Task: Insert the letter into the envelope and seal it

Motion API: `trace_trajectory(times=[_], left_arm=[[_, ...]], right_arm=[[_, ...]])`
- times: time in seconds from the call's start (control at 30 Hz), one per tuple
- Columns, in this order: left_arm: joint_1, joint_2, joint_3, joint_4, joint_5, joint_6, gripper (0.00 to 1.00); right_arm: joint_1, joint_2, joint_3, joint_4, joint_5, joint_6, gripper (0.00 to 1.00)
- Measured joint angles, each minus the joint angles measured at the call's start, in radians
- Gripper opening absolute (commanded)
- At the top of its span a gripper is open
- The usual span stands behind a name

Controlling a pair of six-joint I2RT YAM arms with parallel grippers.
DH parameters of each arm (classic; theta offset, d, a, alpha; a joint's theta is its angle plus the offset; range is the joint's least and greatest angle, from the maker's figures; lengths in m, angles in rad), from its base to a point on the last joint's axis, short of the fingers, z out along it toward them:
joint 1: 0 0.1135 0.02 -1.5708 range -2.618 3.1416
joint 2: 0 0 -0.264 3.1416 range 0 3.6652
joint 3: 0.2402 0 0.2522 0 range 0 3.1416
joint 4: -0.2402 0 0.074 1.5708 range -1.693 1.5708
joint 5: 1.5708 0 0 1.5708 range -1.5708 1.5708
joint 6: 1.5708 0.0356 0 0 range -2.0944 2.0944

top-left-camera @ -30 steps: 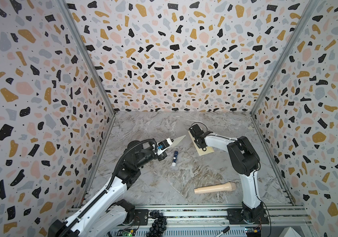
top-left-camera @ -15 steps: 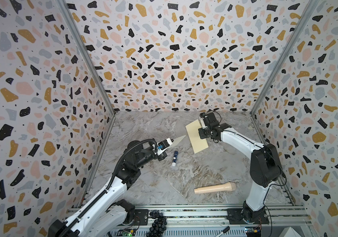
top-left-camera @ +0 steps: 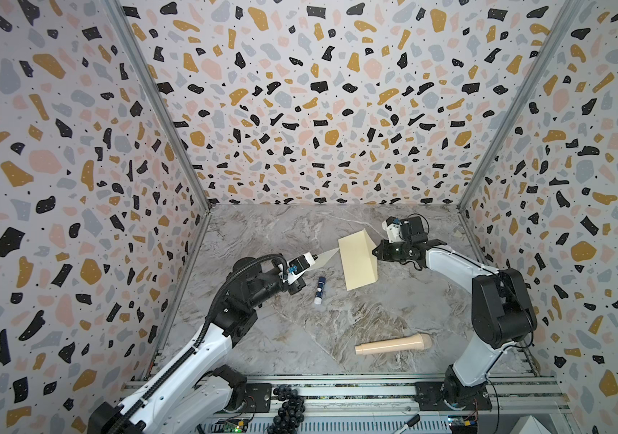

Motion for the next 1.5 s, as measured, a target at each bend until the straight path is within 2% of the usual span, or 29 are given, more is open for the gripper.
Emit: trace_trajectory(times=[0.3,0.7,1.03,1.17,1.5], left_arm=[[0.0,0.0,-0.003,0.002,0.0,-0.002,0.0],[0.0,0.002,-0.003,0.004,0.0,-0.003,0.0],[0.0,0.011,-0.003,0.004,0.003,-0.011,0.0],[0.0,0.011,-0.003,0.005,0.004,-0.018,0.0],[0.0,0.011,-0.003,0.012,0.004,-0.023,0.0]], right_arm=[[-0.003,0.038,-0.052,0.076,-0.082,0.051,0.0],[-0.006,0.05,-0.143,0.149,-0.068,0.114,0.0],[-0.009,0.05,-0.197,0.189,-0.044,0.143,0.13],[-0.01,0.05,-0.218,0.192,-0.041,0.146,0.23],[-0.011,0.049,-0.251,0.201,-0.01,0.138,0.39]])
